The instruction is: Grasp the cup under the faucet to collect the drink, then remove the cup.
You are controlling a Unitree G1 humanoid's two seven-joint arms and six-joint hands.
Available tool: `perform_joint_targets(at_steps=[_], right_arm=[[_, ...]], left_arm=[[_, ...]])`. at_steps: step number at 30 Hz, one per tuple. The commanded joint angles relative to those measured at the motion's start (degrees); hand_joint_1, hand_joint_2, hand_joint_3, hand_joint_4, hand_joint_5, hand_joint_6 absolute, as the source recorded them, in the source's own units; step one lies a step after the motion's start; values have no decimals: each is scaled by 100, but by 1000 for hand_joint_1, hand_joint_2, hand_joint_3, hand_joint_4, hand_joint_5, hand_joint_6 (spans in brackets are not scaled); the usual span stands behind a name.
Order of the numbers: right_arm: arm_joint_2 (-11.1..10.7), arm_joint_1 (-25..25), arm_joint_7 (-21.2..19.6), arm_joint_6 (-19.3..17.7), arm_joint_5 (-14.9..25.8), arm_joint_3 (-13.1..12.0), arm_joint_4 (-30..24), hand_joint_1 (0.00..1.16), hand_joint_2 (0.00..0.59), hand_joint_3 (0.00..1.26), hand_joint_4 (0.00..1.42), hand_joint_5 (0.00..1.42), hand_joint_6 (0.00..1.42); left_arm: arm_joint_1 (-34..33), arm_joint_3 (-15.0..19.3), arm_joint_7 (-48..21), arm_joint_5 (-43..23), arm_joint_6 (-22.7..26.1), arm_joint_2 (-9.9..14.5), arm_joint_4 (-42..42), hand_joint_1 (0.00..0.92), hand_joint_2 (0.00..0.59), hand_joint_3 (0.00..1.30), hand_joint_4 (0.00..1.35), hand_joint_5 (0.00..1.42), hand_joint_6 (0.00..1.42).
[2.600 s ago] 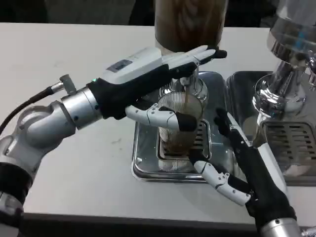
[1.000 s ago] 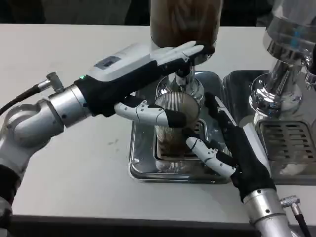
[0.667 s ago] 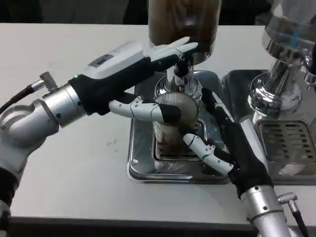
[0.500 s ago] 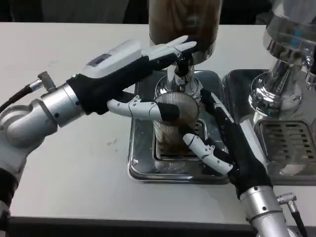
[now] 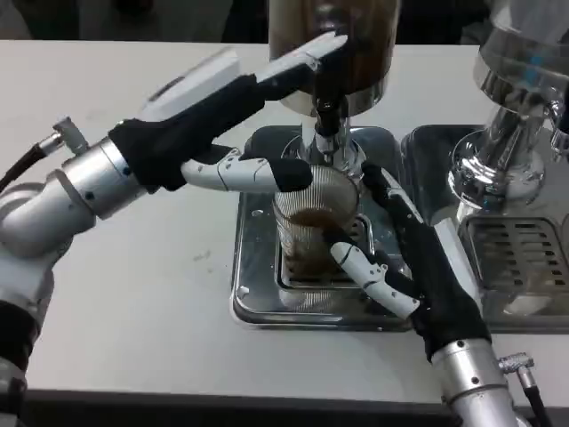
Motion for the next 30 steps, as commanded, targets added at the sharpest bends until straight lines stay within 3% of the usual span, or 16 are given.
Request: perform_joint_targets(at_steps=[1, 9, 19, 24, 30], right_arm=[[25, 72, -75, -99, 11, -6, -25, 511, 269, 102, 86, 64, 65], [24, 132, -82, -112, 11, -8, -66, 512, 269, 105, 86, 67, 65], [-10, 117, -61, -142, 37, -45, -78, 512, 269, 106, 86, 73, 65], [-21, 103, -69, -182, 35, -64, -81, 512, 269, 106, 86, 74, 73], [-36, 93, -103, -267, 49, -104, -53, 518, 264, 50, 66, 75, 80]], left_arm=[[50, 133, -275, -295, 127, -11, -241, 10, 63, 58, 0, 69, 84], [84, 351, -558, -738, 366, -80, -566, 9, 59, 65, 0, 76, 88], [406, 674, -874, -1444, 775, -91, -1584, 8, 58, 93, 4, 103, 103], [781, 926, -903, -1689, 893, 1, -2194, 9, 58, 117, 33, 118, 126], [1452, 1459, -729, -1693, 840, 205, -2668, 9, 59, 127, 47, 129, 133]])
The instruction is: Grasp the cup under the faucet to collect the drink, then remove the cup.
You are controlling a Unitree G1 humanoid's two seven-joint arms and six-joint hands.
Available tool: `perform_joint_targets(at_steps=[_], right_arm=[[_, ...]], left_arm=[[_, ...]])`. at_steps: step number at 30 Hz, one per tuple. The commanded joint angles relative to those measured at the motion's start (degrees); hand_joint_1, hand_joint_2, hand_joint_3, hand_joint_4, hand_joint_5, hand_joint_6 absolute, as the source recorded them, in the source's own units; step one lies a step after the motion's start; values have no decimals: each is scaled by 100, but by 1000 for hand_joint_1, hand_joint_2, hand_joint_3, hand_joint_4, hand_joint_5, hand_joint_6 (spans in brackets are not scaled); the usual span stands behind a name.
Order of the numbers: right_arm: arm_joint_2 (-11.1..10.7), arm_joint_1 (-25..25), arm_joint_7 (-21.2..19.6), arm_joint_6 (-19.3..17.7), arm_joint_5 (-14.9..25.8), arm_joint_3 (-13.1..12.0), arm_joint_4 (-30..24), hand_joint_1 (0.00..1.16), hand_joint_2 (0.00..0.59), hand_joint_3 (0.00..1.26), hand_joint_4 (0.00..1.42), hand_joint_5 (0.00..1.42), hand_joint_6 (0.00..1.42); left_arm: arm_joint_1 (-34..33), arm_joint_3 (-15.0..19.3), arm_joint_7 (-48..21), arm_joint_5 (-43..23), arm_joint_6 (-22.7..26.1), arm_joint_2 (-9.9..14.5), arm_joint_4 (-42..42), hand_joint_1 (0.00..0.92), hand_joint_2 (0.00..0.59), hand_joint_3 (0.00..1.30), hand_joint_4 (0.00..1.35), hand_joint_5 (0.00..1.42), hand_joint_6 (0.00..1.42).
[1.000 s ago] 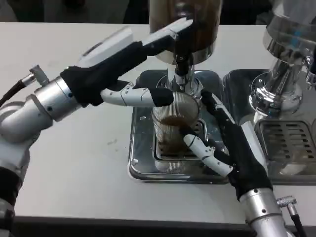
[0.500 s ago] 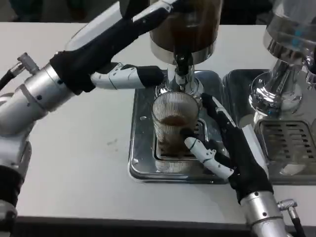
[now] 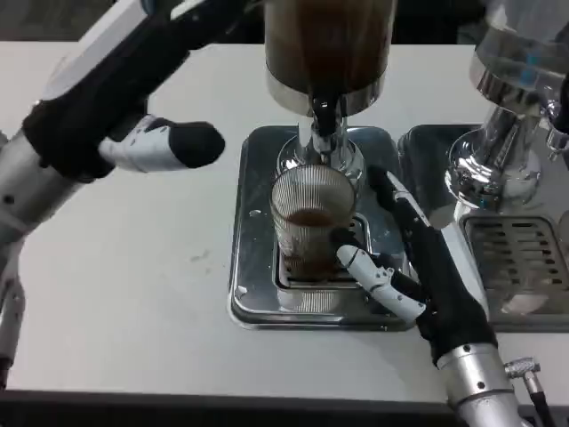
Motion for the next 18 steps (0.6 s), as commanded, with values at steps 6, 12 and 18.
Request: perform_joint_targets(at_steps=[6, 12, 18], right_arm=[[-32, -53, -55, -241, 71, -77, 36, 527, 261, 26, 25, 53, 80], [-63, -120, 8, -270, 113, -86, 98, 528, 258, 16, 16, 44, 67], [-109, -176, 54, -261, 167, -97, 196, 547, 239, 5, 12, 48, 76]], left_arm=[[663, 753, 299, 298, -139, 325, 239, 9, 63, 123, 48, 130, 133], [963, 955, 548, 623, -231, 358, 648, 11, 64, 120, 44, 130, 133], [1188, 979, 847, 842, -234, 263, 1019, 20, 66, 118, 46, 135, 134]])
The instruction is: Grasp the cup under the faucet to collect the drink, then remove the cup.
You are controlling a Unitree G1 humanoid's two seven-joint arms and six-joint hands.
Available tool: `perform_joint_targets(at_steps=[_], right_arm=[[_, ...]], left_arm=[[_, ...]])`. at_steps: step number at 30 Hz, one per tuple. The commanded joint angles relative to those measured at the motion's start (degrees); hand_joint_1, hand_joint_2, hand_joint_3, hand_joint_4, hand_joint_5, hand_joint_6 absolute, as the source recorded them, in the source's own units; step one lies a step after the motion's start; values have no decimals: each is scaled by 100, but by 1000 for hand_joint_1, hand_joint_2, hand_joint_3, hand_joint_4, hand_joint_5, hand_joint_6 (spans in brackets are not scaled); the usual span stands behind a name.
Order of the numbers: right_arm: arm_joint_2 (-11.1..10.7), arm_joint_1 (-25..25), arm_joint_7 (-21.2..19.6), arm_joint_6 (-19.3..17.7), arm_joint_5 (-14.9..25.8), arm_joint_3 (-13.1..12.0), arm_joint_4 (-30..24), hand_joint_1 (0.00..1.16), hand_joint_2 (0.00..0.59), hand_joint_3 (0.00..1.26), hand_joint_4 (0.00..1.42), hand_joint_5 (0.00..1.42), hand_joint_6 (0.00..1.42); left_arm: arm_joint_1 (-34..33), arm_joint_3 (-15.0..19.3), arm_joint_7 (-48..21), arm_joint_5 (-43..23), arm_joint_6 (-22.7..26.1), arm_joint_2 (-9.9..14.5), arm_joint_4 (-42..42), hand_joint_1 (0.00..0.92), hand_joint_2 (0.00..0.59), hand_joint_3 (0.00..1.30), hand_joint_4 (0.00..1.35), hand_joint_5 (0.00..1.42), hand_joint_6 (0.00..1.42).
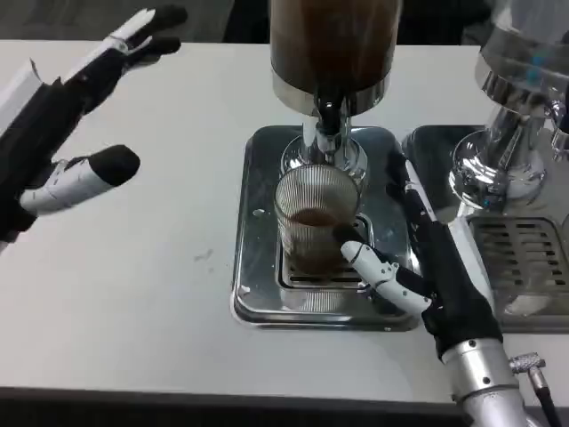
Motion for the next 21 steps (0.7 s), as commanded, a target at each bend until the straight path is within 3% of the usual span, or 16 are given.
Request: perform_joint_targets(at_steps=[1, 21], right_arm=[[-39, -82, 63, -86, 73, -37, 99, 549, 237, 5, 12, 49, 78], [-127, -472, 185, -124, 113, -135, 731, 559, 236, 1, 0, 0, 26]], left_arm=[[209, 62, 295, 195, -48, -35, 304, 21, 68, 118, 46, 137, 134], [422, -106, 832, 717, -74, -87, 1342, 49, 82, 125, 60, 155, 134]])
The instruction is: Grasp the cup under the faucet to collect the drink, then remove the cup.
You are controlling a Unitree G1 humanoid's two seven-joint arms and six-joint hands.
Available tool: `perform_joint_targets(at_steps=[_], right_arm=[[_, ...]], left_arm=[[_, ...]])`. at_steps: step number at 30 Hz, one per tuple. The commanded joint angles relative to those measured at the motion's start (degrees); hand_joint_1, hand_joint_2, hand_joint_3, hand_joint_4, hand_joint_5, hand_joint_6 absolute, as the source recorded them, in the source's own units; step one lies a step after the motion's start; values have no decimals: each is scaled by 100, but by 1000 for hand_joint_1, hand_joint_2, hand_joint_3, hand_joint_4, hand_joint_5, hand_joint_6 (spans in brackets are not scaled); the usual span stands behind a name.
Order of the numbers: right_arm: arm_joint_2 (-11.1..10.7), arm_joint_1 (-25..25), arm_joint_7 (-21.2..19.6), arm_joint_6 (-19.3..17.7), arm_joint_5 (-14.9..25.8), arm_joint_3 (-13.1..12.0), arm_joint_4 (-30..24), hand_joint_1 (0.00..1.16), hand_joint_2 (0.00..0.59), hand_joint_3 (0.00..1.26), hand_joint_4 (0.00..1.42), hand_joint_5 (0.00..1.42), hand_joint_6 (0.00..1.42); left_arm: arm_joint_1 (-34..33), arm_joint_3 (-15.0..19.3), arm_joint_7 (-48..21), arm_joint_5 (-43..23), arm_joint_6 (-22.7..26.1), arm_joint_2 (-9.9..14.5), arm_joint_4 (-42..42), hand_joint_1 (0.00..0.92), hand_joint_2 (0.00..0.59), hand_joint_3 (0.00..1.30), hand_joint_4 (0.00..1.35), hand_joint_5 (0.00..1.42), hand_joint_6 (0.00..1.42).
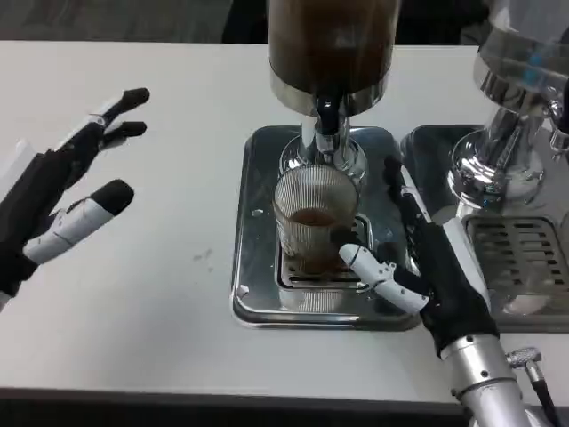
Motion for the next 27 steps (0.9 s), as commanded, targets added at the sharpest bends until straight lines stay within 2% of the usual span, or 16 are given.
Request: perform_joint_targets(at_steps=[1, 13, 27], right_arm=[[-76, -224, -5, -132, -4, -29, 270, 559, 236, 0, 0, 0, 24], [-105, -699, -27, -316, -56, 15, 912, 560, 221, 0, 0, 0, 0], [-90, -1228, 278, -398, -48, 167, 1688, 568, 213, 0, 0, 0, 0]], left_arm=[[57, -48, 81, 65, -19, -10, 158, 49, 82, 126, 60, 155, 134], [104, -89, 37, 53, 49, -6, 252, 52, 94, 141, 74, 167, 137], [286, -102, 7, 32, 172, 48, 157, 72, 99, 180, 105, 191, 137]])
